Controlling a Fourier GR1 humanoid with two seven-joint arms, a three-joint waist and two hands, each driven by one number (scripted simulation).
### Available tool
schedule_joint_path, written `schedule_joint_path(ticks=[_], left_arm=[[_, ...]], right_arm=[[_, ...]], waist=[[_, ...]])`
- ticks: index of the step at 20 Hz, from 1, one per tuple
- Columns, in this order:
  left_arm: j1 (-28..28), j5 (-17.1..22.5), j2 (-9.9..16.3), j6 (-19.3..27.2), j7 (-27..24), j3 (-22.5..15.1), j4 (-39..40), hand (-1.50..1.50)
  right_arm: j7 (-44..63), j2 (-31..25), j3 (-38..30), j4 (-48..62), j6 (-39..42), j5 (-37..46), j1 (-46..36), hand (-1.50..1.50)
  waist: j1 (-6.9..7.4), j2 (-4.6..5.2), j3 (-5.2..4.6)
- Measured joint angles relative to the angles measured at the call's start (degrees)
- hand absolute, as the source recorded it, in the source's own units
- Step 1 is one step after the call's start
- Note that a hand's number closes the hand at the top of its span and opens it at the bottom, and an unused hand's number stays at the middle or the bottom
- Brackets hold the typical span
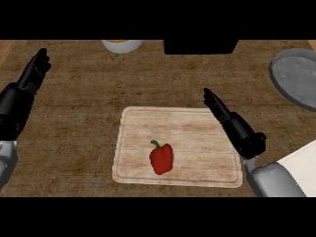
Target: Pick the bell pepper from the cutting board and place it in the pan
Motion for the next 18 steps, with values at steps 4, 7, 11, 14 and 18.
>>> schedule_joint_path(ticks=[4, 7, 11, 14, 18], left_arm=[[0.0, 0.7, -2.4, 1.3, 0.2, 1.0, 1.7, 0.0], [0.1, 3.0, -5.1, 2.5, 0.8, 2.2, 3.2, 0.0], [1.7, 4.3, -8.5, 4.1, 0.5, 2.8, 6.1, 0.0], [2.0, 5.4, -9.1, 4.0, 0.0, 4.0, 7.6, 0.0], [2.0, 5.0, -10.3, 4.5, -0.1, 4.2, 8.7, 0.0]], right_arm=[[0.1, 1.1, 3.0, 3.1, 7.1, -1.0, -3.9, 1.5], [0.0, 1.7, 7.0, 5.7, 13.8, -0.7, -7.6, 1.5], [-9.1, -0.4, 7.3, 5.2, 8.2, 7.9, -7.3, -1.5], [-13.9, -4.5, 5.1, 2.1, 4.9, 11.6, -6.0, -1.5], [-13.8, -11.2, 1.8, -4.0, 6.8, 13.1, -6.1, -1.5]], waist=[[0.75, -0.11, -0.71], [1.81, 0.07, -0.95], [0.32, -0.26, -1.06], [-0.6, -0.52, -1.11], [-0.86, -0.68, -1.15]])
